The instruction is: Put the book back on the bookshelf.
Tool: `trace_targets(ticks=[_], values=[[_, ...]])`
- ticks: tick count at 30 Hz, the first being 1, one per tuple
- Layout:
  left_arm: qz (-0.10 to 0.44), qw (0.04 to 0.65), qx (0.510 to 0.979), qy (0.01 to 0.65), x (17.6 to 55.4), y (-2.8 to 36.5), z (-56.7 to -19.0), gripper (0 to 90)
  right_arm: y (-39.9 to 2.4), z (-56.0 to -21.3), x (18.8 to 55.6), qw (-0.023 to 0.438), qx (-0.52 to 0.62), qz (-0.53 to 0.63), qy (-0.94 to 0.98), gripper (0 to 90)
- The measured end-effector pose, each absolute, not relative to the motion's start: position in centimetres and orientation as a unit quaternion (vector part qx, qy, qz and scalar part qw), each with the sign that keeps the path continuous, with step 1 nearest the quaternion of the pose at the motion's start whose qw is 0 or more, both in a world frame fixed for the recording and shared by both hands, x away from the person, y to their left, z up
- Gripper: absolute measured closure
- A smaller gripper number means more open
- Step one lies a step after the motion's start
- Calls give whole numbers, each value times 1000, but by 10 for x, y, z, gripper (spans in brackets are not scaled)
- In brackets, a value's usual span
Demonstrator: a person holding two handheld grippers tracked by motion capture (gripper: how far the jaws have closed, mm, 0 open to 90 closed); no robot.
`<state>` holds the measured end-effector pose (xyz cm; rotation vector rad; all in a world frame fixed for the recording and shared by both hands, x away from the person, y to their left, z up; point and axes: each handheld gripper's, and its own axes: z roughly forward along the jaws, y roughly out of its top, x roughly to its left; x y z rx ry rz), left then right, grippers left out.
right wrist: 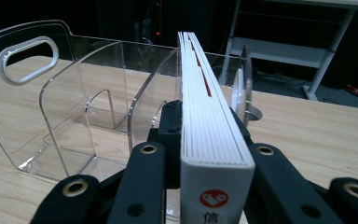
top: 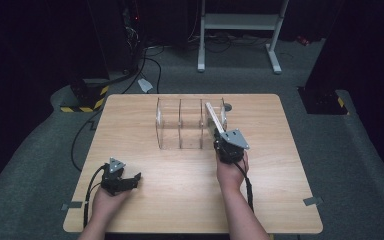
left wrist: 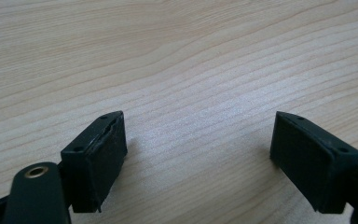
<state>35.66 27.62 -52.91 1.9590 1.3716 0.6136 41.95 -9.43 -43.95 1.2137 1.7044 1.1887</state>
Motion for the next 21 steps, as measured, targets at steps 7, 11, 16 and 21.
trace_targets(ticks=[7, 11, 16, 21], values=[[234, 331, 748, 525, 357, 276, -529, 187, -86, -444, 431, 366, 472, 448, 665, 755], [234, 331, 748, 525, 357, 276, -529, 187, -83, -447, 434, 369, 472, 440, 669, 755], [233, 331, 748, 525, 357, 276, -529, 187, -83, -449, 437, 373, 475, 435, 668, 755], [233, 331, 748, 525, 357, 276, -529, 188, -82, -452, 442, 373, 480, 434, 665, 755]])
